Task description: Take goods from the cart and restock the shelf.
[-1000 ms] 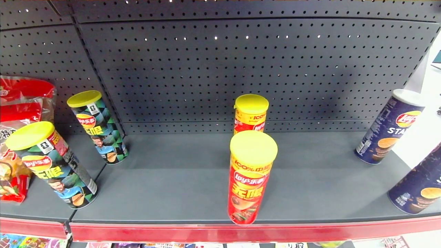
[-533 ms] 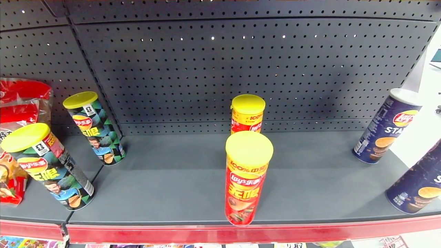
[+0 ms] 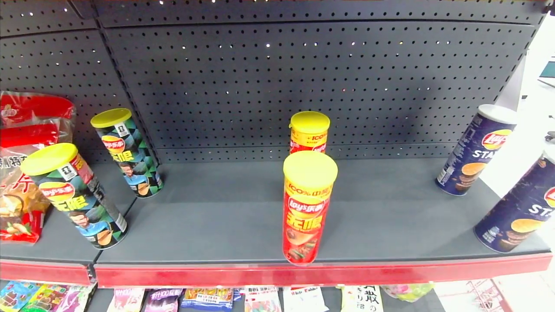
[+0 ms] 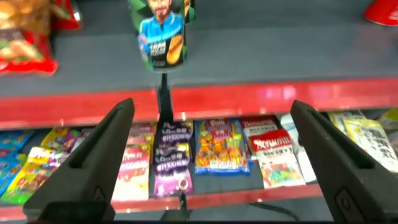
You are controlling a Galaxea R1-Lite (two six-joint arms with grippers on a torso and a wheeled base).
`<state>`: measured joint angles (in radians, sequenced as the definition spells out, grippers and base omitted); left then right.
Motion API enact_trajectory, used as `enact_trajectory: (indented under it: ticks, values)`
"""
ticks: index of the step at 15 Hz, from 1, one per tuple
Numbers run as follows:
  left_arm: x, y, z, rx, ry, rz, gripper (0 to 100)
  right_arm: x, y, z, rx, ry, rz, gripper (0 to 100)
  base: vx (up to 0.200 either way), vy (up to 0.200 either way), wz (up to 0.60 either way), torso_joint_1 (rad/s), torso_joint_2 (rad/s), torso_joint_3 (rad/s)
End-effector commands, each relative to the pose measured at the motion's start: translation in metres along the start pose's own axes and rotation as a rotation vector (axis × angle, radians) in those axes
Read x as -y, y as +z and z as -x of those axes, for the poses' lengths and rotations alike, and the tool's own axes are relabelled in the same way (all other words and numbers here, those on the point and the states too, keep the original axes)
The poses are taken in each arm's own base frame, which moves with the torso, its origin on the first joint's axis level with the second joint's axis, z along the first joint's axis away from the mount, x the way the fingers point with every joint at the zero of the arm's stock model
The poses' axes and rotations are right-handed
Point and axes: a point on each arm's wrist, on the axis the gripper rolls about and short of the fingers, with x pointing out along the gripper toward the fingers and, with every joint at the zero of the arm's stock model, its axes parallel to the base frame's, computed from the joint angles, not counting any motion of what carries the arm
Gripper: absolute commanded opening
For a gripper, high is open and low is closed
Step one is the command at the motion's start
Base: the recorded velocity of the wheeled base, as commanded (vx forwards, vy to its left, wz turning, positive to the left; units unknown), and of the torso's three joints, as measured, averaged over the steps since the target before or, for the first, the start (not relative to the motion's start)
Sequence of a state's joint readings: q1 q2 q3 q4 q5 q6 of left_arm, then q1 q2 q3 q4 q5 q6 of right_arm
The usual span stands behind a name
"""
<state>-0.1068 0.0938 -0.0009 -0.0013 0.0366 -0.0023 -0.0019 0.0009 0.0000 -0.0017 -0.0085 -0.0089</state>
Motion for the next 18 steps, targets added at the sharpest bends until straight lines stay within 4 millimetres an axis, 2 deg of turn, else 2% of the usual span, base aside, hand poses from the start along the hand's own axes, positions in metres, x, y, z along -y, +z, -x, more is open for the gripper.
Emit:
enact_trajectory:
  ticks: [1, 18]
  values:
    - [0.0, 0.0003, -0.0002, -0.002, 0.0, 0.001, 100, 0.0, 0.0, 0.0001, 0.001, 0.001, 0.0, 100, -0.2, 0.0, 0.0, -0.012, 0.01, 0.012]
    - [0.0, -0.0001, -0.0003, -0.003, 0.0, 0.004, 100, 0.0, 0.0, -0.0001, -0.001, 0.0, 0.0, 100, 0.0, 0.0, 0.0, 0.0, 0.0, 0.0]
